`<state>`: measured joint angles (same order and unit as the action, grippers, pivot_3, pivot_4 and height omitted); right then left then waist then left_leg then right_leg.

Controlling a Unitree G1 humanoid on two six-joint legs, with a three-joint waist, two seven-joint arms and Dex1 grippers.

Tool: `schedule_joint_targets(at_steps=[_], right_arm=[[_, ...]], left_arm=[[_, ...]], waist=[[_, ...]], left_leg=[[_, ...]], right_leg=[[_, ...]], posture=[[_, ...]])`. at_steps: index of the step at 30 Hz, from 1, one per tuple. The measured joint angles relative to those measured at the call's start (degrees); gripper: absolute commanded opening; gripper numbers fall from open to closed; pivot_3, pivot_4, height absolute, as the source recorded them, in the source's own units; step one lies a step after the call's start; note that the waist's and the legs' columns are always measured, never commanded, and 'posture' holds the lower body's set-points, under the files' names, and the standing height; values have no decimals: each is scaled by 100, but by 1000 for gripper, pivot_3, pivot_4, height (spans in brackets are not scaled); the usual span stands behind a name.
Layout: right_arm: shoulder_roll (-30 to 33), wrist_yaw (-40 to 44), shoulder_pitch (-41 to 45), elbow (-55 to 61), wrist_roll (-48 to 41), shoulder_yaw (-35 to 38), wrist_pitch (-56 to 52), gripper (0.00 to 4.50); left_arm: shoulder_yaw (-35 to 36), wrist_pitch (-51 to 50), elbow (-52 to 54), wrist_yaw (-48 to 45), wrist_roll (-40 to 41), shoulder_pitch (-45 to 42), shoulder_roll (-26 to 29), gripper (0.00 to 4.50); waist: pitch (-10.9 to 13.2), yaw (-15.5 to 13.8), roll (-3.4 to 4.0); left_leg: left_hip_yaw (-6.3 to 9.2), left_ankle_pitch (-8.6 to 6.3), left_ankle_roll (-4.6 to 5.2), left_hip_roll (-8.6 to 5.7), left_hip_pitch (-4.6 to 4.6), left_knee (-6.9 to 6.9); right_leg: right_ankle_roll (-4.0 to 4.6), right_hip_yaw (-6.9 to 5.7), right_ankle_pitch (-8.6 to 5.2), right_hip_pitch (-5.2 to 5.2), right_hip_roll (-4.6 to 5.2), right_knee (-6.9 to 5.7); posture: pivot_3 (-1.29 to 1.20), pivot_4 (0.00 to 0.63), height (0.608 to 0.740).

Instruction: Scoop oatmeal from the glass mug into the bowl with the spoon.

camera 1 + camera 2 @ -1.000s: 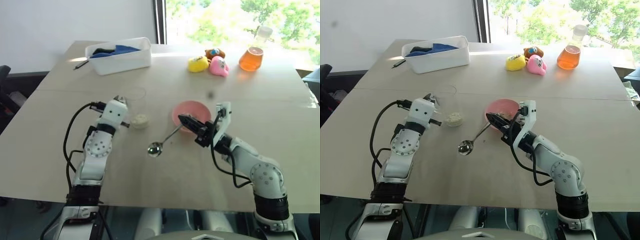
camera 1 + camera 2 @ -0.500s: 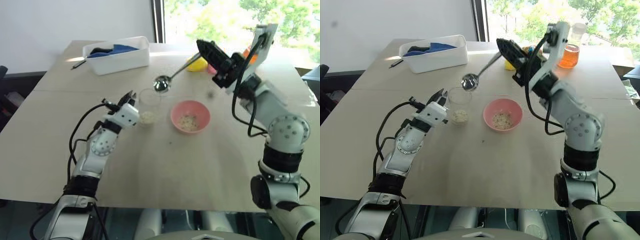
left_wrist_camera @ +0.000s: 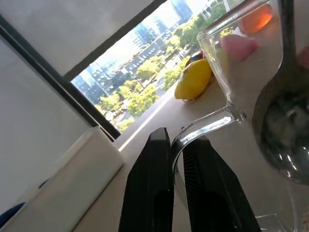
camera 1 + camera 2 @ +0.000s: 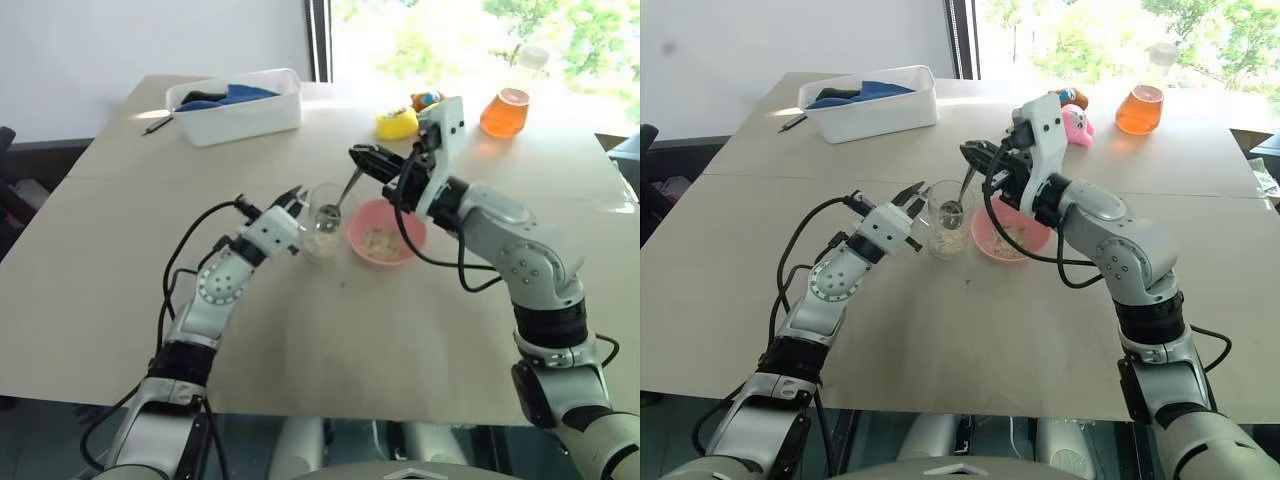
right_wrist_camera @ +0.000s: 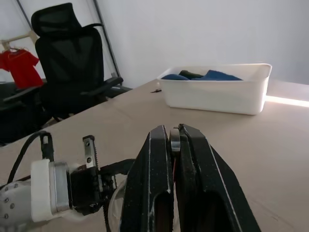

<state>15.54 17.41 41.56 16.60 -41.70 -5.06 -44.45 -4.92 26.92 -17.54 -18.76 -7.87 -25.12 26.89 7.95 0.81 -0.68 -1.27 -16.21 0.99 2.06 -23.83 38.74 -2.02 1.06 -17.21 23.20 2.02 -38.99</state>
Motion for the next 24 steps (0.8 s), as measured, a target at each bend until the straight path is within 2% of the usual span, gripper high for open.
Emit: schedule_joint_targets(at_steps=[7,14,24], right_arm=[[-52,93,74,-181,67,3,-298,0],[-305,-23,88,-180,-10,30,-791,0],[-376,118,50,-187,326,-143,-723,0]], left_arm=[[-4,-138,-215,-528,258,-211,5,84],[-4,-43,-363,-542,237,-292,4,84],[-3,-39,-356,-521,236,-267,-6,84]], waist=[[0,7,0],[0,7,0],[0,7,0]], left_leg=[[0,0,0,0,0,2],[0,0,0,0,0,17],[1,0,0,-1,0,33]], right_leg=[[0,-1,0,0,-2,0],[0,0,0,0,-2,-12],[0,1,0,0,-3,-34]], posture=[[0,150,740],[0,150,740],[0,150,740]])
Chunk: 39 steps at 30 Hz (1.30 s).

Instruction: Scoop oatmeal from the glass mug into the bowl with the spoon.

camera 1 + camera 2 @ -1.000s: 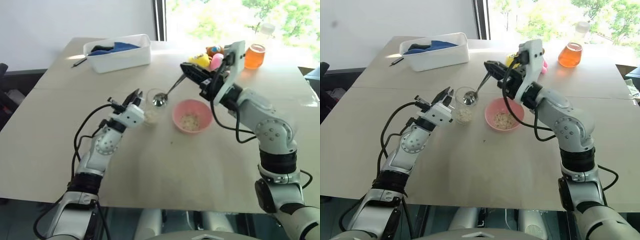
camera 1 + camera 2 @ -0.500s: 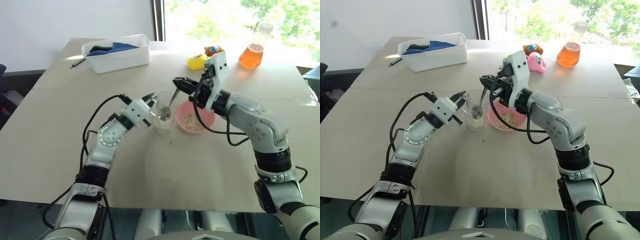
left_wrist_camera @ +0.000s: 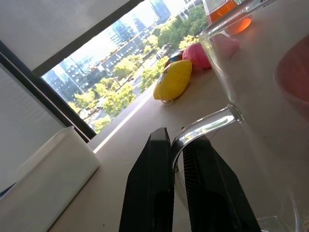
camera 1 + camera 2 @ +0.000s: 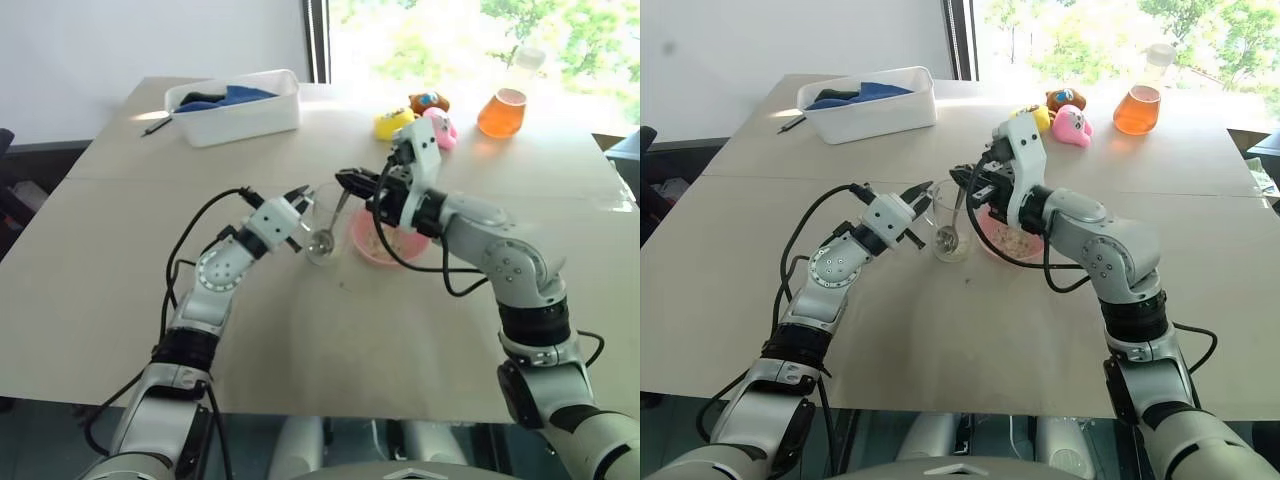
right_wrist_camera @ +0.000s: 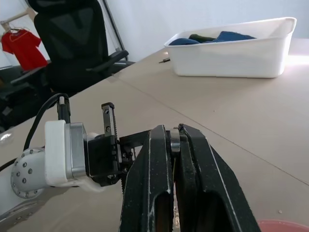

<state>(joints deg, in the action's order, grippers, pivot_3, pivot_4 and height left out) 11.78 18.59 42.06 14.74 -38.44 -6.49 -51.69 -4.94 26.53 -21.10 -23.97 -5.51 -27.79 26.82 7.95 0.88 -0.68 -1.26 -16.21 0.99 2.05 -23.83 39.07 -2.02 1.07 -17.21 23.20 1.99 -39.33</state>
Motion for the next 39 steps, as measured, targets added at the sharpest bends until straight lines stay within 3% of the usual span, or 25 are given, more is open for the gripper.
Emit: schedule_joint_targets(at_steps=[16,22,34,39], right_arm=[[133,460,67,26,549,-232,216,0],[-130,375,-94,27,518,-186,95,0],[-915,-465,-266,-6,62,800,-816,0],[-937,-706,6,-158,-129,1160,-1190,0]], left_arm=[[11,0,50,53,0,87,-23,84],[13,-1,51,53,-4,87,-21,84],[13,-10,116,57,-58,105,-14,84],[5,-6,184,68,-158,112,-18,84]], waist=[[0,-3,0],[0,-3,0],[0,-1,0],[0,3,0]], left_leg=[[0,0,0,0,3,16],[1,0,0,0,4,16],[0,0,0,0,4,16],[-1,0,0,-1,4,16]], right_leg=[[0,2,0,0,-1,-20],[0,2,0,0,-1,-29],[0,3,0,1,-2,-46],[1,5,0,4,-4,-45]], posture=[[0,150,740],[0,150,740],[0,150,740],[0,150,740]])
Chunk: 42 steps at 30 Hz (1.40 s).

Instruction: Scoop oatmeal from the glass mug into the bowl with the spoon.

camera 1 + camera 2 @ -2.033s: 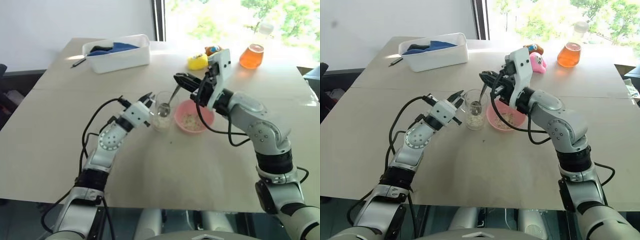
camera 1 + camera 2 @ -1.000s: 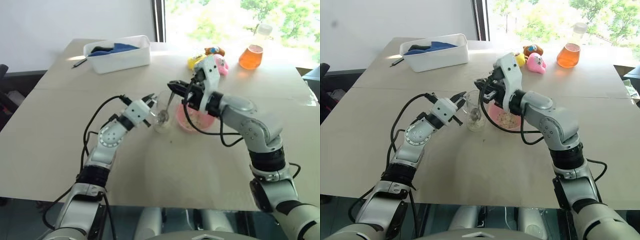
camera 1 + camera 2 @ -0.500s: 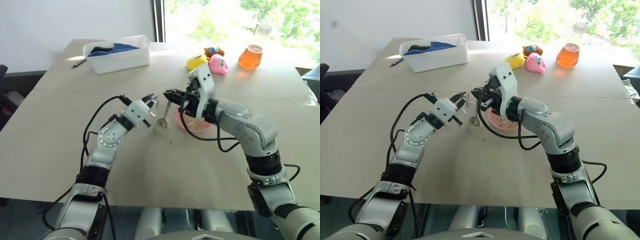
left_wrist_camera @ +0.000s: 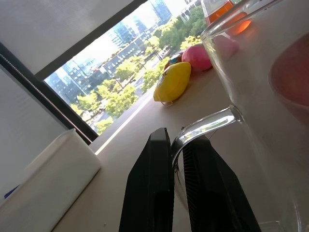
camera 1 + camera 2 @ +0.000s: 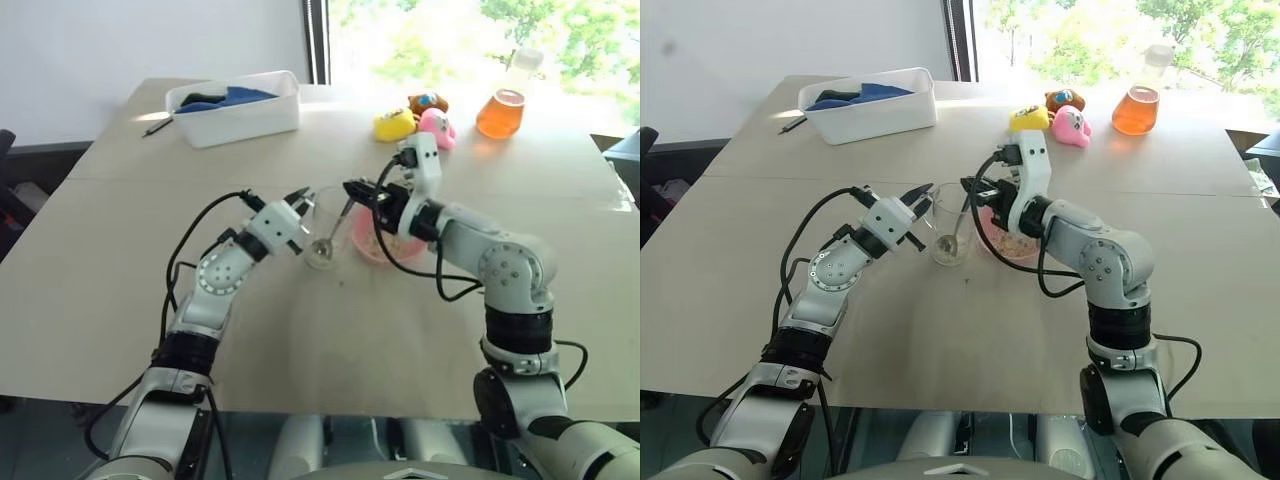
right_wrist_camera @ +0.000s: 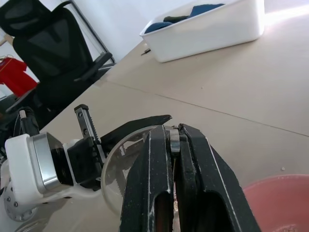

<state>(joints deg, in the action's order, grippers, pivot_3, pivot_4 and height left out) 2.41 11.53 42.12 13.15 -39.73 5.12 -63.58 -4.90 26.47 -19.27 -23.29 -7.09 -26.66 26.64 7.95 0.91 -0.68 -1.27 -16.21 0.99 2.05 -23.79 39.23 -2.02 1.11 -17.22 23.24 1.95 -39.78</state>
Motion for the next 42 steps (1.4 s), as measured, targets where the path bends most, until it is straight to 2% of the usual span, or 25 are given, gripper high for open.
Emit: schedule_joint_targets(at_steps=[5,11,20,30,42], right_arm=[[223,-130,643,-55,-315,526,-257,0],[428,-323,966,-53,-718,963,-625,0],[430,-882,1058,-46,-1392,1542,-1042,0],[269,-2107,1196,-323,-2377,2325,-1292,0],[404,-3539,1080,-802,-3780,2629,-1115,0]], left_arm=[[2,14,5,56,-55,4,-7,84],[0,27,3,89,-67,7,-14,84],[19,153,-226,314,-69,-18,-182,84],[7,629,-564,575,-240,-68,-296,84],[-8,819,-732,771,-346,-119,-356,84]], waist=[[0,-1,0],[0,-2,0],[0,-8,0],[0,-16,0],[0,-13,0]], left_leg=[[0,0,0,0,-1,0],[-2,0,1,1,-2,0],[-3,0,1,0,-3,0],[-4,0,1,1,-3,-1],[-6,0,2,1,-4,-1]], right_leg=[[0,1,0,2,0,0],[0,4,0,3,2,-1],[0,5,0,3,5,-2],[0,5,0,3,6,-2],[0,8,0,2,7,-2]], posture=[[0,150,740],[0,150,740],[0,150,740],[0,150,740],[0,150,740]])
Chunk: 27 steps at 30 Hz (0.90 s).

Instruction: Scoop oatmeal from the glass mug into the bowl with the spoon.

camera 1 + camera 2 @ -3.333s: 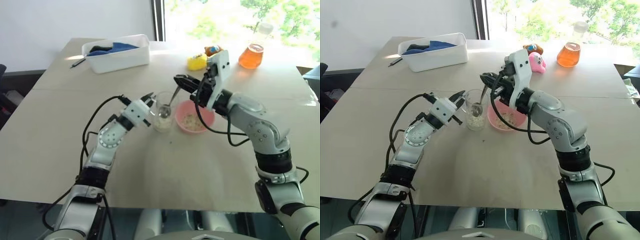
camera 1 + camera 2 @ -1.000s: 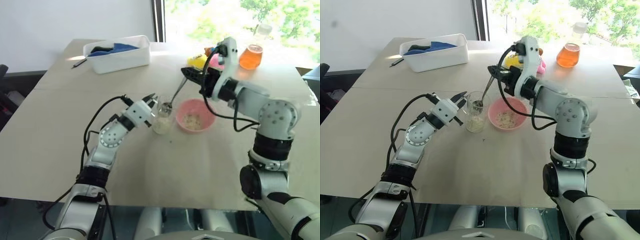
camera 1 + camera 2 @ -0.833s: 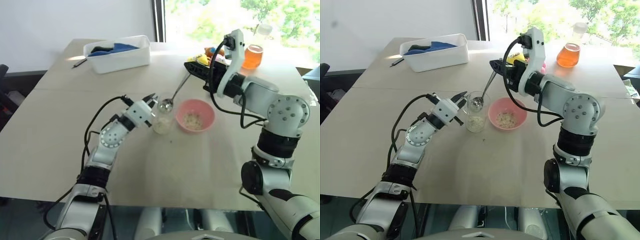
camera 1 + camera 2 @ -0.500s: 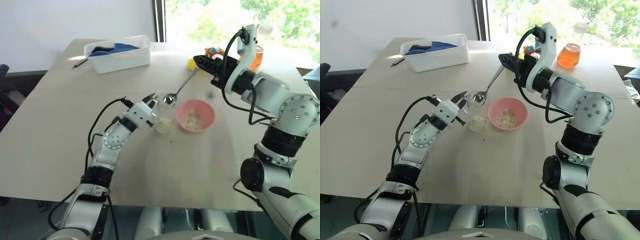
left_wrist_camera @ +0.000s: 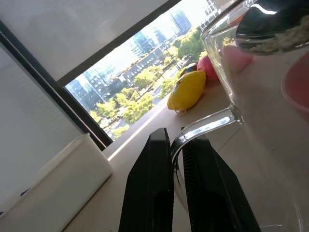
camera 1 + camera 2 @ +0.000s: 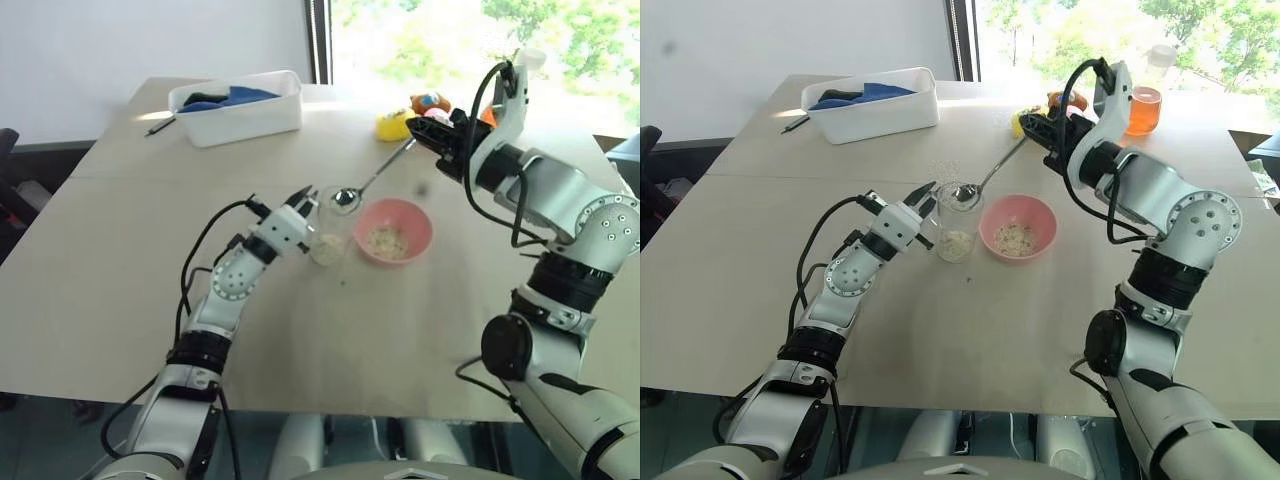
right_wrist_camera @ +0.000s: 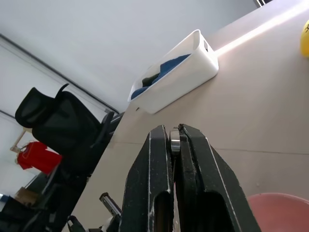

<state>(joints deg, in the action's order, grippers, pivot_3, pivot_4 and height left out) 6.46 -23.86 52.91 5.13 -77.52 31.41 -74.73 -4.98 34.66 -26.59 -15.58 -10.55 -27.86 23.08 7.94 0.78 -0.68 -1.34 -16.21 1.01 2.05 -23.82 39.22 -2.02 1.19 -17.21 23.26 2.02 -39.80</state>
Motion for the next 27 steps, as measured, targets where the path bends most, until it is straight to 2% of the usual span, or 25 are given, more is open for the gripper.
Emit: schedule_joint_targets(at_steps=[6,13,27], right_arm=[[92,-778,-43,-170,-1109,-86,561,0],[219,-1584,-558,-81,-2112,-704,1455,0],[465,-2211,-941,417,-2859,-1425,2797,0]], left_arm=[[-1,67,-101,98,-9,-9,-10,84],[-4,98,-120,175,-67,-23,-13,84],[-9,109,-138,184,-71,-37,-16,84]], waist=[[0,10,0],[0,10,0],[-1,0,-1]], left_leg=[[0,0,1,2,1,0],[-2,0,2,3,0,0],[0,-3,6,6,-1,0]], right_leg=[[0,1,0,0,-1,1],[0,4,0,0,0,1],[0,4,0,0,1,5]], posture=[[0,150,740],[0,150,740],[0,150,740]])
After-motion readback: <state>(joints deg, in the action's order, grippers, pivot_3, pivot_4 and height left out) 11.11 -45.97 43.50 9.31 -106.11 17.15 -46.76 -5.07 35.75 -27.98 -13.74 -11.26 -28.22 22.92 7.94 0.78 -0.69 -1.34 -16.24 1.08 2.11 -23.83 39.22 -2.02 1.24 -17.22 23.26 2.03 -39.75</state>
